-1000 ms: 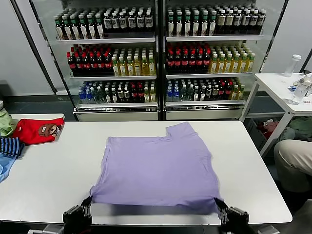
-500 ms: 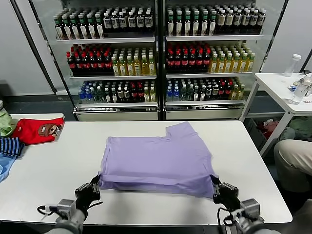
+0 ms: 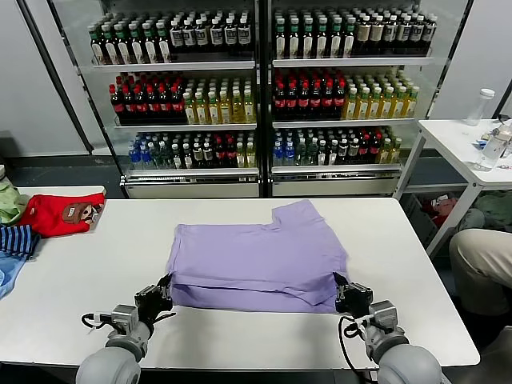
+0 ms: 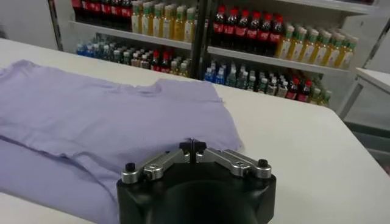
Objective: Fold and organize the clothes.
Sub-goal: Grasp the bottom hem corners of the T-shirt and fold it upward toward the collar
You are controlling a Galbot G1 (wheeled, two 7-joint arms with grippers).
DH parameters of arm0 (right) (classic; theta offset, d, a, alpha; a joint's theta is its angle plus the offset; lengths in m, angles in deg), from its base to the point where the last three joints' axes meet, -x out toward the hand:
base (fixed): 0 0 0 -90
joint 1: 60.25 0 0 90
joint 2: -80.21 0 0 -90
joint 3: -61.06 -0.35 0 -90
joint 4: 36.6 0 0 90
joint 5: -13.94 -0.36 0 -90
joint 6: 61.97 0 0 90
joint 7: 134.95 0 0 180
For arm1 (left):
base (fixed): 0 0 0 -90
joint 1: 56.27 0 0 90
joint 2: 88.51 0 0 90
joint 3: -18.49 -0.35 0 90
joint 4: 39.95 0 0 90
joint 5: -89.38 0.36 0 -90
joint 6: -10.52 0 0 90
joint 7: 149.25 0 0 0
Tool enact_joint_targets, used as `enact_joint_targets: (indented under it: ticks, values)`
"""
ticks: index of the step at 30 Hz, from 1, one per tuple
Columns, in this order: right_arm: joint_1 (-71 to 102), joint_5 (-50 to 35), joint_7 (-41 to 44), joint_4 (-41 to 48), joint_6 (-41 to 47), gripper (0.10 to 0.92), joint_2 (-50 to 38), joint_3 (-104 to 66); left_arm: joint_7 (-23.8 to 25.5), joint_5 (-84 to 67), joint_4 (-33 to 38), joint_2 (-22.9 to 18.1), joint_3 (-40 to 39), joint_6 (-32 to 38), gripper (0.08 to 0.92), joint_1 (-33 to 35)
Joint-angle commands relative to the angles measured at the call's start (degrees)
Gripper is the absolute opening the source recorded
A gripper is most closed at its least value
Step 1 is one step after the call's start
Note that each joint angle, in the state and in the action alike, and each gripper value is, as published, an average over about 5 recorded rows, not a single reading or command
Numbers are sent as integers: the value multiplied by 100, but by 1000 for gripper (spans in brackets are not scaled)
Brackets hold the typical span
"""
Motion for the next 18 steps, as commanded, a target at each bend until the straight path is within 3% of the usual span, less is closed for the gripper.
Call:
enact_joint_targets:
  ticks: [1,8,15,18]
  values:
    - [-151,103,-73,172,-6,301,60,-17,28,204,7,73,77,-18,361,137]
    - [1178,-172,-76,-840,175,499,-411,-994,-236,-500,1066,267,429,-633,560,1132]
    - [1728,-389,-82,-957,345,690,-359,-1128,-250,-804,822,96,390,-802,762,1021]
    - [1726,-441,-100,-852,366,771,-304,-1023,-246,-870,690,51,369,-793,809,889]
